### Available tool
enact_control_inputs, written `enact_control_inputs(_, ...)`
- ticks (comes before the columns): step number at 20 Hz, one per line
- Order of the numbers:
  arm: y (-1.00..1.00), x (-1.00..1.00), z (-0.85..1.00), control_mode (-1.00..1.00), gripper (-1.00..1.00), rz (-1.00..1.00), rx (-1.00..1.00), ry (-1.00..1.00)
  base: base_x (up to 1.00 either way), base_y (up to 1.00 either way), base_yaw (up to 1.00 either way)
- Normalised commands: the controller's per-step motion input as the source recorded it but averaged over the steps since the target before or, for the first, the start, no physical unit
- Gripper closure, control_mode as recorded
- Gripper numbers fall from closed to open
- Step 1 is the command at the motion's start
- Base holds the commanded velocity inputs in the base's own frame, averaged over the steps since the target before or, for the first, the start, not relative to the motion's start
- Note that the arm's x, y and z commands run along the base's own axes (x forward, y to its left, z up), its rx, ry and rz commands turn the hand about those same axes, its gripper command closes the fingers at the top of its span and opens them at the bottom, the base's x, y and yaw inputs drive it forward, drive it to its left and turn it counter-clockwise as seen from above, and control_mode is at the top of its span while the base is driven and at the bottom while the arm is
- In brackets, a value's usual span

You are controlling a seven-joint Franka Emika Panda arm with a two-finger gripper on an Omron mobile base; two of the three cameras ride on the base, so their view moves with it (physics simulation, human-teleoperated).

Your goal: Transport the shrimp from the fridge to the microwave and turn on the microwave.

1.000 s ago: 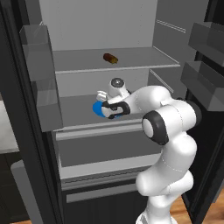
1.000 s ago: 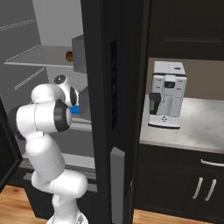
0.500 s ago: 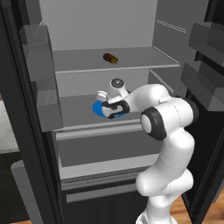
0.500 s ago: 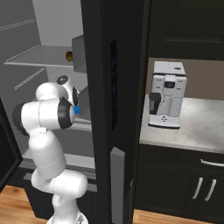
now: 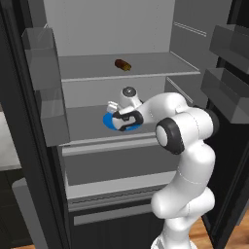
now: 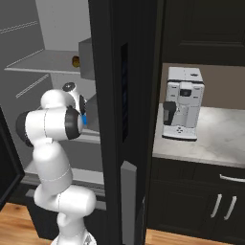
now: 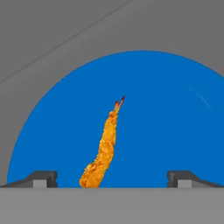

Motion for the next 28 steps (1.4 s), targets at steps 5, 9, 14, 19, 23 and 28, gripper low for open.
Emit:
enact_control_inputs(5,0.00,0.00,0.00,-1.00,-1.00,0.00,0.00,0.03,0.00,0.00,0.00)
enact_control_inputs(9,0.01,0.12,-0.08,-1.00,-1.00,0.00,0.00,0.00,0.00,0.00,0.00)
enact_control_inputs(14,0.01,0.17,-0.12,-1.00,-1.00,-0.01,0.00,0.00,0.00,0.00,0.00)
enact_control_inputs(19,0.06,0.22,-0.11,-1.00,-1.00,-0.02,0.00,0.00,0.00,0.00,0.00)
enact_control_inputs(23,0.09,0.22,-0.08,-1.00,-1.00,-0.02,0.00,0.00,0.00,0.00,0.00)
enact_control_inputs(28,0.13,0.17,-0.19,-1.00,-1.00,-0.02,0.00,0.01,0.00,0.00,0.00)
